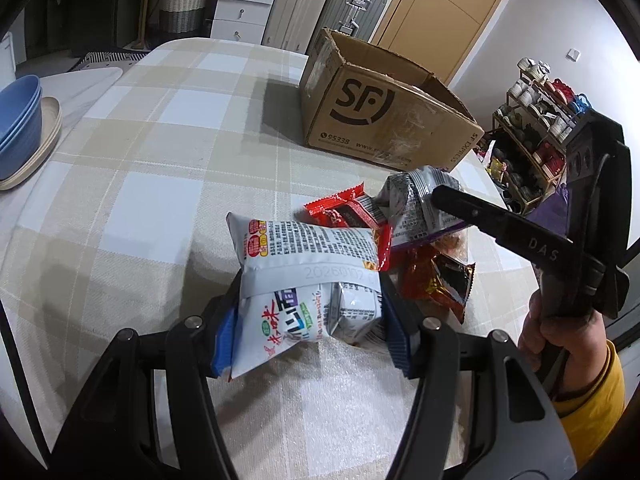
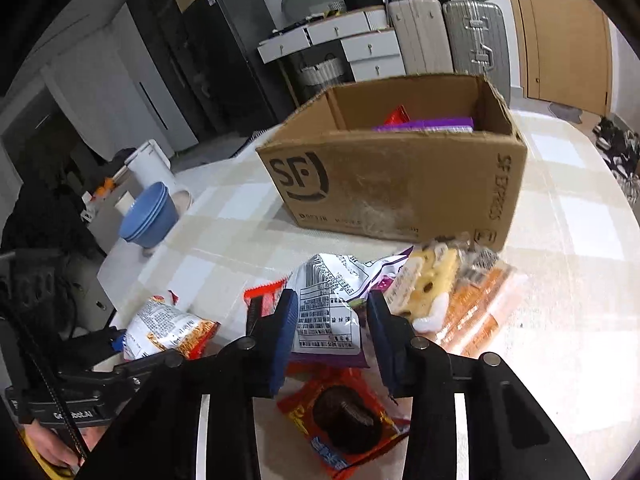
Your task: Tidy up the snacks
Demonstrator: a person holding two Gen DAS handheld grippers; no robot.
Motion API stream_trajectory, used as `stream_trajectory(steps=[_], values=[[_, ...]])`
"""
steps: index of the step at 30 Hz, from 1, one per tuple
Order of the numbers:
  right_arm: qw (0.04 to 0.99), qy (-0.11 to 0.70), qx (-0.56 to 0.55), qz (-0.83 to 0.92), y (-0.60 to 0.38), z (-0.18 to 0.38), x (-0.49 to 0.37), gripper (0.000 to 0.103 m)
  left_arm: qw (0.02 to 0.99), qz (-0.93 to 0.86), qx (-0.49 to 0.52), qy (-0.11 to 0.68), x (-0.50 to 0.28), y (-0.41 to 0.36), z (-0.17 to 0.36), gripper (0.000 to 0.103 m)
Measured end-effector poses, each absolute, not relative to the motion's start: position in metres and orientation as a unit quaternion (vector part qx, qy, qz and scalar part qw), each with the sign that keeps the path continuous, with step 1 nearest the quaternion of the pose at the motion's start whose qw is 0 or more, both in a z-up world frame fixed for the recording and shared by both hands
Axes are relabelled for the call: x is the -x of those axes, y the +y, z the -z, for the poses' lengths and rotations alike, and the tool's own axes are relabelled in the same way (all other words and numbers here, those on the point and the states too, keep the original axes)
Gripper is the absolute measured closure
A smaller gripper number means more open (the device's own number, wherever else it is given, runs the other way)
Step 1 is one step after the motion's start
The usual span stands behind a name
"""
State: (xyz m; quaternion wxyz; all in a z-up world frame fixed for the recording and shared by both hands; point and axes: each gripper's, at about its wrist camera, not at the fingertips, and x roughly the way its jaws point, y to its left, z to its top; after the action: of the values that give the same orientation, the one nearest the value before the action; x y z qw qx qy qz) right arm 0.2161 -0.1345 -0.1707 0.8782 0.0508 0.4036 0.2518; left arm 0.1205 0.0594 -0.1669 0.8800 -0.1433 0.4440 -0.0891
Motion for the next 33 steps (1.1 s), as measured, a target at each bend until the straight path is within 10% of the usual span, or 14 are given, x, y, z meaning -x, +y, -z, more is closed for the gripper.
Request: stream_trajectory(steps=[6, 11, 33], values=[[0.873, 0.420, -0.050, -0.243, -0.139, 0.177, -0.218, 0.064, 0.882, 0.091, 0.141, 0.441, -0.114, 0.057, 0.165, 0.045], [0.861, 0.432, -0.061, -0.262, -0.131, 0.175, -0.224, 0.013, 0.879, 0.094, 0.142, 0.444, -0.112, 0.056, 0.168, 0.045], [0.875, 0.440, 0.042, -0.196, -0.096, 0.183, -0.238, 0.039, 0.867, 0.108, 0.165, 0.457, -0.118, 0.069, 0.185, 0.045]])
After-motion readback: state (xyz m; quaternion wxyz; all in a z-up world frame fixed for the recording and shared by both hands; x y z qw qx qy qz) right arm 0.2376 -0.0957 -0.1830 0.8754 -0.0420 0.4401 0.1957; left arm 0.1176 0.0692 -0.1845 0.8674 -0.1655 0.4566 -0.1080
